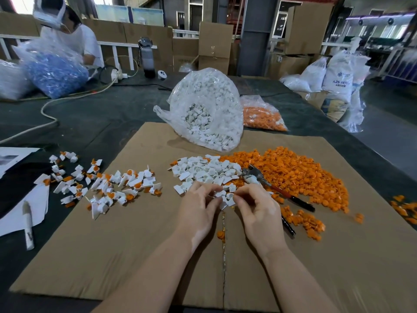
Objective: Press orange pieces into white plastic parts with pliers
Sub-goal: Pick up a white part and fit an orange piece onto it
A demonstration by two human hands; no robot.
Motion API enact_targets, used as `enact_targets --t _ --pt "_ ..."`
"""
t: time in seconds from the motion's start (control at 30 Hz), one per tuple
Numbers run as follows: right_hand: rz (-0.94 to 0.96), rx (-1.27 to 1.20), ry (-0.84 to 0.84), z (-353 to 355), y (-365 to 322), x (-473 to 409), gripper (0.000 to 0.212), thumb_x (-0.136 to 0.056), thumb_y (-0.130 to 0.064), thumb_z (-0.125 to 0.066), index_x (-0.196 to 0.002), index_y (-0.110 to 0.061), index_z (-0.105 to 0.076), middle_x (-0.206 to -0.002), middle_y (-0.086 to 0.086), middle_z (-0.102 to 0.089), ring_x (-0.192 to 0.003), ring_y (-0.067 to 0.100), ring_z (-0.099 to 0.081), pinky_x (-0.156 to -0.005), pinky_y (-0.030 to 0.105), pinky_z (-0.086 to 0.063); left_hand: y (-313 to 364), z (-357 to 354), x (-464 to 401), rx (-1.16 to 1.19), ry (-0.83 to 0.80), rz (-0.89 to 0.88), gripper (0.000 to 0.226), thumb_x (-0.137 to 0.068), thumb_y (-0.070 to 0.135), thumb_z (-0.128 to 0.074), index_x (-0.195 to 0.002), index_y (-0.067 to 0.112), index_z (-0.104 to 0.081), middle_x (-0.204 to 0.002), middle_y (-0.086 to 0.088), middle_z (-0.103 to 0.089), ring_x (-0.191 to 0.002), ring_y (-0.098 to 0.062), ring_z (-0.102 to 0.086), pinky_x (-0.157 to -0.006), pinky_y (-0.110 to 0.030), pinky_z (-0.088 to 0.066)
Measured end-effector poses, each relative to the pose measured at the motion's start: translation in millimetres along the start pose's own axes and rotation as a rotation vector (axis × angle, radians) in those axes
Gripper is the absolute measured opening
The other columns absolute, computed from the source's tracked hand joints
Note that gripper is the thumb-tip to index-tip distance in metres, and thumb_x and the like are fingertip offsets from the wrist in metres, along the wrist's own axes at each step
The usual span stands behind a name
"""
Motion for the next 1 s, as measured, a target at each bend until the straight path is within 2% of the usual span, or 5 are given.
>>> enact_targets --t 0.17,0.4,0.6,0.73,1.0 --pt "-0.096 -0.087 0.001 -1.3 8.2 -0.2 0.013 -0.085 -0.003 -0.063 -0.081 -0.016 -0.064 -0.072 -0.011 -0.064 -0.069 0.005 -0.059 -0.064 0.024 -0.048 1.7 -0.9 1.1 0.05 -0.013 0.002 0.02 -0.092 0.013 -0.056 -0.096 0.032 -0.061 -0.091 0.011 -0.051 -0.086 -0.012 -0.058 -0.079 -0.016 -0.044" --pt "-0.163 -0.158 -0.013 -1.3 9.8 -0.4 0.028 -0.087 -0.003 -0.062 -0.084 -0.031 -0.062 -0.078 -0.017 -0.066 -0.079 -0.004 -0.061 -0.068 0.006 -0.044 -1.3 -1.8 1.9 0.061 -0.028 0.062 0.026 -0.078 0.02 -0.074 -0.098 0.032 -0.061 -0.096 0.01 -0.046 -0.088 -0.007 -0.054 -0.082 -0.016 -0.043" --pt "-0.244 -0.266 -0.03 -4.1 14.6 0.1 0.027 -0.088 0.0 -0.058 -0.079 -0.027 -0.06 -0.075 -0.007 -0.069 -0.075 0.007 -0.067 -0.07 0.022 -0.054 -2.8 -0.5 1.7 -0.009 0.012 0.025 0.025 -0.09 0.025 -0.059 -0.115 0.026 -0.064 -0.09 0.013 -0.048 -0.085 -0.004 -0.049 -0.073 0.002 -0.033" --pt "-0.2 -0.208 -0.029 -1.8 9.8 -1.3 0.028 -0.086 -0.001 -0.062 -0.077 -0.028 -0.06 -0.074 -0.013 -0.065 -0.074 -0.003 -0.06 -0.065 0.006 -0.043 -2.9 -3.6 3.6 0.115 -0.024 0.059 0.023 -0.094 0.02 -0.054 -0.113 0.017 -0.066 -0.096 0.0 -0.069 -0.093 -0.016 -0.063 -0.089 -0.028 -0.048" --pt "-0.258 -0.254 -0.05 -1.5 15.4 -4.0 0.017 -0.085 -0.001 -0.063 -0.081 -0.017 -0.065 -0.075 -0.009 -0.065 -0.073 -0.004 -0.059 -0.064 0.006 -0.044 9.4 -3.1 8.0 0.22 -0.118 -0.039 0.025 -0.093 0.013 -0.055 -0.107 0.031 -0.065 -0.086 0.025 -0.06 -0.082 0.015 -0.055 -0.071 0.001 -0.036"
Point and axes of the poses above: each hand's wrist, its own x-axis away from the middle knuckle, its own z-axis out of the back of the hand, y = z × x, the point moved 6 cm from there along -x, towards the middle knuckle
